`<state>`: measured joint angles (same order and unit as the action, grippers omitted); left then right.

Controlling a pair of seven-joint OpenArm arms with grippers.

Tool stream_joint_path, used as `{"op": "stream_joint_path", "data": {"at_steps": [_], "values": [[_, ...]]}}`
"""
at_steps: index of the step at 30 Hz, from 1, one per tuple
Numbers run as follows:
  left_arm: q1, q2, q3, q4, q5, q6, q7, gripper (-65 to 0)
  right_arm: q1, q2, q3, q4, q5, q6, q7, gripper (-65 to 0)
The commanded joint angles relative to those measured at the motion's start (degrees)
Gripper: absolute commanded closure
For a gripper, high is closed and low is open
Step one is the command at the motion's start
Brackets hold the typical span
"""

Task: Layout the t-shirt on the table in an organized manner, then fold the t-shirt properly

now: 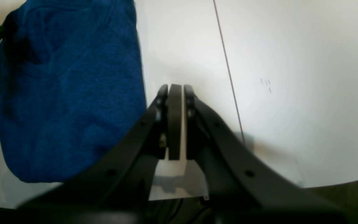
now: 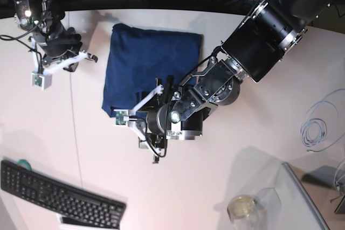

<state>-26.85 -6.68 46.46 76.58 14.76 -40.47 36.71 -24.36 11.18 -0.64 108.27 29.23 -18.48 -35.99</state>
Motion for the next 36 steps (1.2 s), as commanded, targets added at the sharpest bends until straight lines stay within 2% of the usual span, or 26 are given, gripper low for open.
{"op": "stream_joint_path", "data": {"at_steps": [1, 5, 8, 10, 13, 14, 17, 21, 23, 26, 28, 29, 31, 33, 34, 36], "values": [[-1.4, -0.1, -0.3, 2.1, 0.0, 0.5, 0.4, -32.3, 0.2, 0.4, 0.1, 0.8, 0.0, 0.1, 1.1, -2.1], [-0.2, -2.7, -1.4, 9.5, -0.5, 0.5, 5.4, -31.4, 0.2, 0.5, 0.1, 0.8, 0.0, 0.2, 1.1, -2.1], [4.2, -5.1, -8.3, 18.5, -0.7, 0.5, 9.6, -30.8, 0.0, 0.8, 0.3, 0.8, 0.0, 0.3, 1.1, -2.1], [10.2, -5.8, -17.1, 24.0, -0.7, 0.5, 10.4, -23.9, -0.1, 1.2, 0.6, 1.0, -0.1, 0.3, 1.1, -2.0], [20.9, -5.7, -33.1, 31.6, -0.6, 0.5, 10.1, 0.0, -1.6, 4.7, 0.7, 1.1, -0.3, 0.4, 1.6, -1.7], [24.4, -5.7, -37.5, 33.6, -0.6, 0.5, 9.4, 0.0, -1.8, 5.7, 0.4, 1.1, -0.4, 0.4, 1.7, -1.7], [36.6, -5.3, -50.0, 36.4, -0.7, 0.5, 3.3, 0.0, -5.8, 10.1, 0.4, 2.8, -0.4, 0.4, 6.4, -1.4], [52.0, -3.2, -62.4, 35.1, -1.3, 0.5, -10.9, 0.0, -14.0, 15.9, 0.9, 6.1, -0.4, 0.4, 13.8, -1.2], [58.5, -2.7, -67.3, 34.2, -5.2, 0.5, -16.1, 0.0, -17.0, 18.3, 0.8, 6.1, -0.4, 0.4, 14.0, -1.2], [67.0, -1.6, -73.0, 32.0, -15.5, 0.5, -19.7, 0.0, -22.1, 20.2, 0.5, 6.2, -0.4, 1.3, 14.0, -1.2], [71.3, -0.7, -75.4, 29.8, -21.1, 0.5, -21.5, 0.0, -26.0, 21.4, 0.9, 6.7, -0.2, 6.0, 14.0, -1.2], [73.1, -0.4, -76.1, 28.3, -22.5, 0.5, -22.7, 0.0, -28.0, 21.7, 1.0, 6.8, -0.1, 9.9, 14.0, -1.2], [75.8, 0.0, -76.5, 25.0, -22.5, 0.5, -25.9, 0.0, -31.7, 22.1, 1.0, 6.6, -0.1, 17.0, 13.9, -1.2], [78.1, 1.6, -76.7, 21.0, -21.4, 0.5, -31.2, 0.0, -35.2, 22.1, 1.0, 6.5, -0.3, 22.5, 11.9, -1.2], [79.1, 2.4, -76.4, 18.9, -20.2, 0.5, -34.4, 0.0, -36.1, 22.1, 1.0, 6.2, -0.4, 24.2, 10.0, -1.2], [80.0, 3.7, -76.2, 13.8, -16.7, 0.5, -40.5, 0.0, -36.8, 22.2, 2.1, 4.5, -0.4, 25.3, 6.1, -1.2]]}}
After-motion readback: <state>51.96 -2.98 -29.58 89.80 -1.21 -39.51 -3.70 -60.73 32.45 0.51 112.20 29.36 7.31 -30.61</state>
